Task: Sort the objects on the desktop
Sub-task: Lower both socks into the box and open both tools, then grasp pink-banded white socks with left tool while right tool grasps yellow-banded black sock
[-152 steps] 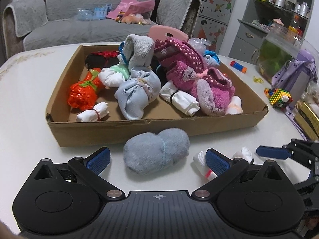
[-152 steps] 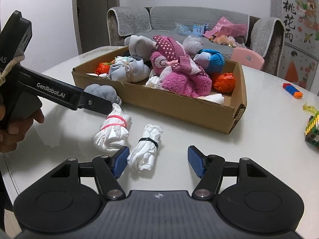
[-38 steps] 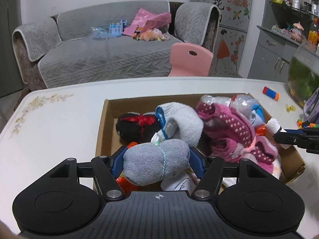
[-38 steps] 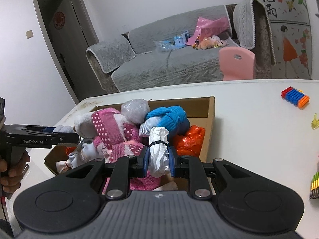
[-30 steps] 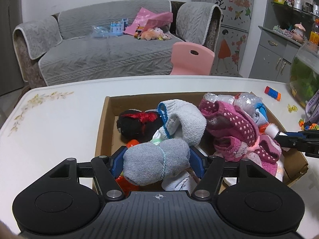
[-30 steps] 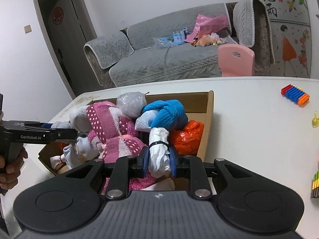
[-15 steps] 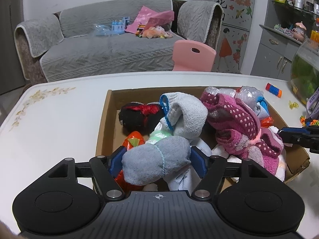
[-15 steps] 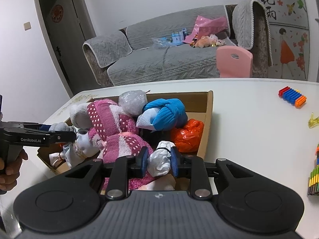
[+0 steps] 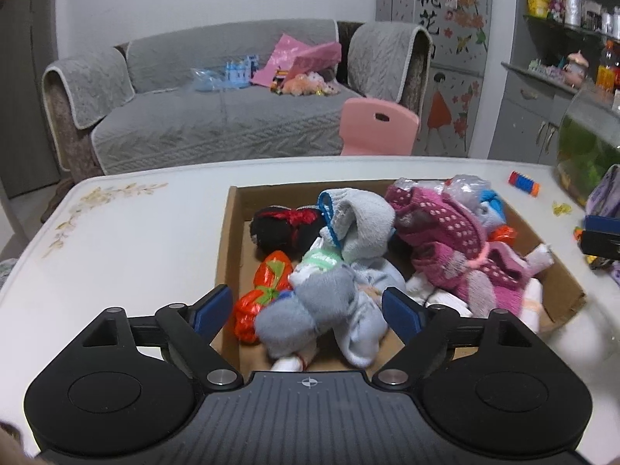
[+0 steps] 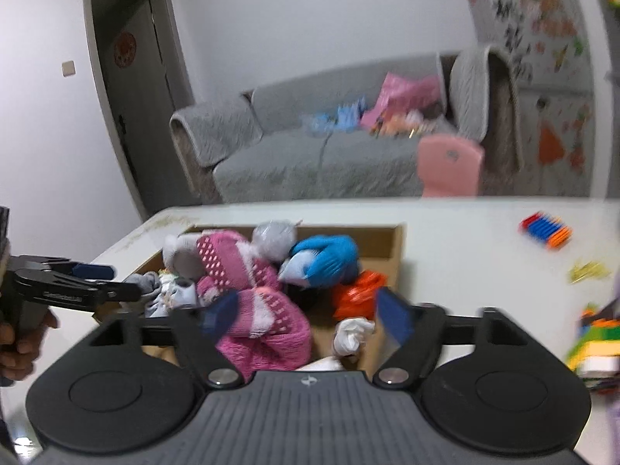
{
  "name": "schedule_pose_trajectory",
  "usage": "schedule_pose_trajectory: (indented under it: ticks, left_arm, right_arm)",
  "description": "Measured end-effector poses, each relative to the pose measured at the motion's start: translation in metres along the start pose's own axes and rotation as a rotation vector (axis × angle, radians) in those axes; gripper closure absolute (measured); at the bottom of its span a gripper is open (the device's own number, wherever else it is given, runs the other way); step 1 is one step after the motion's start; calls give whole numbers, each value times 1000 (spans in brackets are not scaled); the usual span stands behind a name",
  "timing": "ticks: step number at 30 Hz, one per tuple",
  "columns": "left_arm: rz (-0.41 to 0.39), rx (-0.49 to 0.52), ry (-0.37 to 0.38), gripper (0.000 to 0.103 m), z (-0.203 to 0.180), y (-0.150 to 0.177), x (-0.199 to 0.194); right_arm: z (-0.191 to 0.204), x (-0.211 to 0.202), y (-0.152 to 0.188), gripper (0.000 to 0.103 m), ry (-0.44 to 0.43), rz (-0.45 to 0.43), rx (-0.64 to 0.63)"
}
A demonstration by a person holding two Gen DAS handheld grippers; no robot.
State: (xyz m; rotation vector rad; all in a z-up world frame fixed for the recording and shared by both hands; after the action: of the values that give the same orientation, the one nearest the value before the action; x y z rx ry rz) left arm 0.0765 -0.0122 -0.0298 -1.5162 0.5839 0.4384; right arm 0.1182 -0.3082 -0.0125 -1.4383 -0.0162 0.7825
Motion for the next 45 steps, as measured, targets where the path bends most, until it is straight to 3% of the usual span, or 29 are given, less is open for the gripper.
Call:
schedule_pose_trajectory:
  ticks: [1, 3, 9, 13, 16, 18, 27, 41, 45]
  left_arm:
    - [-11, 1, 5, 15, -1, 4, -8]
    - [-26, 4, 17, 14, -3, 12, -22]
    - [-47, 47, 46, 13, -19, 34, -51]
    - [-38, 67, 54, 12, -30, 41, -56]
    - [-33, 59, 59, 12, -34, 47, -57]
    - [-25, 47, 64, 12, -35, 52, -57]
    - [-2, 60, 63, 12, -42, 69, -66]
    - [18, 61, -87, 12, -26, 62, -81]
    - [10, 51, -89, 12, -17, 61, -78]
  right_arm:
    - [-1, -8, 4, 3, 34, -22, -18]
    - [-8, -20, 16, 3, 117, -47, -60]
    - [-46, -13, 60, 3, 241, 65, -68]
    - [-59, -3, 61, 1, 244, 98, 9]
    - [-57, 17, 58, 0, 217, 179, 0]
    - [-47, 29, 57, 1, 269, 212, -82]
    - [-48, 32, 55, 0, 255, 212, -80]
    - [-47, 32, 55, 0, 256, 211, -80]
    - [-47, 32, 55, 0, 256, 211, -80]
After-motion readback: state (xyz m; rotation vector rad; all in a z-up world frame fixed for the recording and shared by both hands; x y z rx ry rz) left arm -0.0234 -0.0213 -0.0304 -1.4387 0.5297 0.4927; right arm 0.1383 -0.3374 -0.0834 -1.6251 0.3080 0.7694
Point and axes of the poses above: each gripper's, at about its wrist camera, not at the fingertips, and x roughly the way its jaws point, z to its left, y to its underside, the point moved 1 cm from there along x, roughly the way its jaws point, and after that the axes turned 3 degrees about y, right-handed, at the moved point
